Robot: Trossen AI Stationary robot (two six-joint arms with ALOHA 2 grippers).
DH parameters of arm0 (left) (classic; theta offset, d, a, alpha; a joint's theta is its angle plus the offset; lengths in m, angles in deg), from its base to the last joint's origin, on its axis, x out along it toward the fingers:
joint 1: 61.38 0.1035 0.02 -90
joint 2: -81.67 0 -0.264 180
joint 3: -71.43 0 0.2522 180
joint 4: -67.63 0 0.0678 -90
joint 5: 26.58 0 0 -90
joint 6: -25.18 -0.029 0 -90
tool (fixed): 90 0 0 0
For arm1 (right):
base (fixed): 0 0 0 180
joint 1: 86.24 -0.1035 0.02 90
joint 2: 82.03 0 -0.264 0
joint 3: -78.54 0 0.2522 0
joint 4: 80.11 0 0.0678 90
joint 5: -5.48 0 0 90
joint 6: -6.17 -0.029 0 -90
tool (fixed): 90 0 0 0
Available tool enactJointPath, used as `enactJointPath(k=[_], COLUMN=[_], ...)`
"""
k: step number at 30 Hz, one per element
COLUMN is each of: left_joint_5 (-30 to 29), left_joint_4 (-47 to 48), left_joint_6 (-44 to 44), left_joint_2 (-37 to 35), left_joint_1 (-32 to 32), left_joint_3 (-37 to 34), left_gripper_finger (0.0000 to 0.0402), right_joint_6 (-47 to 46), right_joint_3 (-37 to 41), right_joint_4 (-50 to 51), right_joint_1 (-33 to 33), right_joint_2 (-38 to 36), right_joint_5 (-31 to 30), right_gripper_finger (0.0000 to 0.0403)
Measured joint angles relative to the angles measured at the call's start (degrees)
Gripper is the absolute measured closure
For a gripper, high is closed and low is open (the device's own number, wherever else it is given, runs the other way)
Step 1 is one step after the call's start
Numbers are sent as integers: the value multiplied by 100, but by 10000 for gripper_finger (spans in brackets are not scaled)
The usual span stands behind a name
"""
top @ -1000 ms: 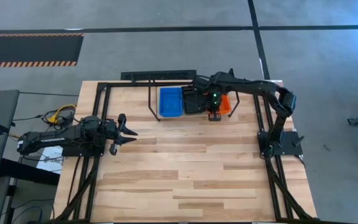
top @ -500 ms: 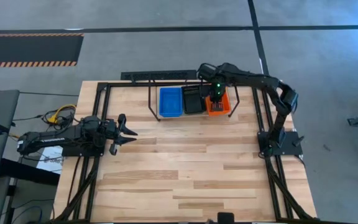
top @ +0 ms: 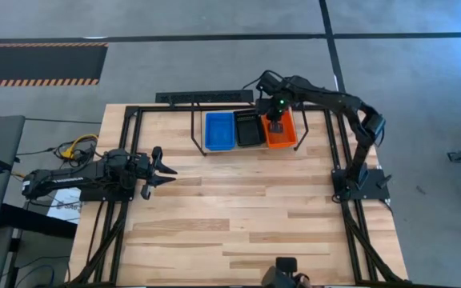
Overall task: Stack baskets on shelf by color
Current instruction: Adjust the bins on the shelf
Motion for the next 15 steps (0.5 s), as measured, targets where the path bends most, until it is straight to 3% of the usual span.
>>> enactJointPath(k=[15], left_joint_5=[-4], left_joint_4=[0], left_joint_6=[53], left_joint_2=[0], left_joint_1=[-1], left_joint_3=[0], left_gripper_finger=[313], right_joint_6=[149], right_joint_3=[0], right_joint_4=[-116], right_joint_1=[377], right_joint_2=[2], right_joint_5=[-9], right_gripper_finger=[375])
